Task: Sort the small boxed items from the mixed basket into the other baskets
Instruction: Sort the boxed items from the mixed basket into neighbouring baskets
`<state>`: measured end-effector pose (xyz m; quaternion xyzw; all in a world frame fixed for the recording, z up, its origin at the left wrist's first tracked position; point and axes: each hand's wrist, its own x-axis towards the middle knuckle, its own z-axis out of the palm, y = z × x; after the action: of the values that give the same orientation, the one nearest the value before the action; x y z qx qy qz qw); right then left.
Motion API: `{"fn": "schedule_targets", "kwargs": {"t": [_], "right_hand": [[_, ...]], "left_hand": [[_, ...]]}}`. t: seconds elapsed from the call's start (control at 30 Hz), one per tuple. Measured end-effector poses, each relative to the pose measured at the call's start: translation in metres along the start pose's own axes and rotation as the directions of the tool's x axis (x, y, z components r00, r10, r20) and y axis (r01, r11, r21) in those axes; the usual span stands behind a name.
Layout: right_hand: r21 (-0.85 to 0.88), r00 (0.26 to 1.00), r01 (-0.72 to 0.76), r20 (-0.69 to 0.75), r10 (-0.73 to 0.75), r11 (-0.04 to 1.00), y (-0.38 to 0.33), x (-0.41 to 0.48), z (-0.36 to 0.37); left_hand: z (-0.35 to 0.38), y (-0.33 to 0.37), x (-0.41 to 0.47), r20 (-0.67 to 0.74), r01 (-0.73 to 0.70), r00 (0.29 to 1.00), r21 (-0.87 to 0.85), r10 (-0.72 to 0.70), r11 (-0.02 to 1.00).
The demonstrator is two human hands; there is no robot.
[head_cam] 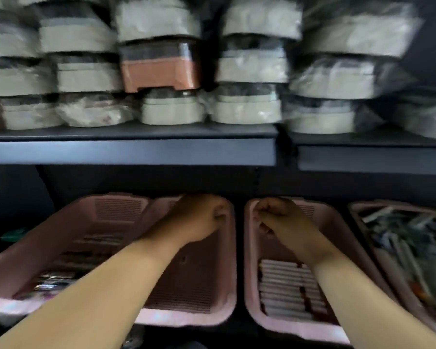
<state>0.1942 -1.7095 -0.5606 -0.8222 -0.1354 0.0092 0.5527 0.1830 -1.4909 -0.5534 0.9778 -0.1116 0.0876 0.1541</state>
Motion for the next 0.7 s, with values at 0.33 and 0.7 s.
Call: {"fn": "schedule_targets", "kwargs": {"t": [0.33, 0.7], "right_hand": [[-0.175, 0.942, -0.179, -0.316, 0.117, 0.968, 0.083, -0.076, -0.187], [-0.36, 0.822, -0.492, -0.491, 0.288, 0.792, 0.15, -0.143, -0.314]], "left_hand": [[0.094, 0.198, 0.06, 0.07, -0.343, 0.935, -0.072, 0.347, 0.937], [0.172, 0.333, 0.08, 0.201, -0.335, 0.903, -0.227, 0.381, 0.914]]}}
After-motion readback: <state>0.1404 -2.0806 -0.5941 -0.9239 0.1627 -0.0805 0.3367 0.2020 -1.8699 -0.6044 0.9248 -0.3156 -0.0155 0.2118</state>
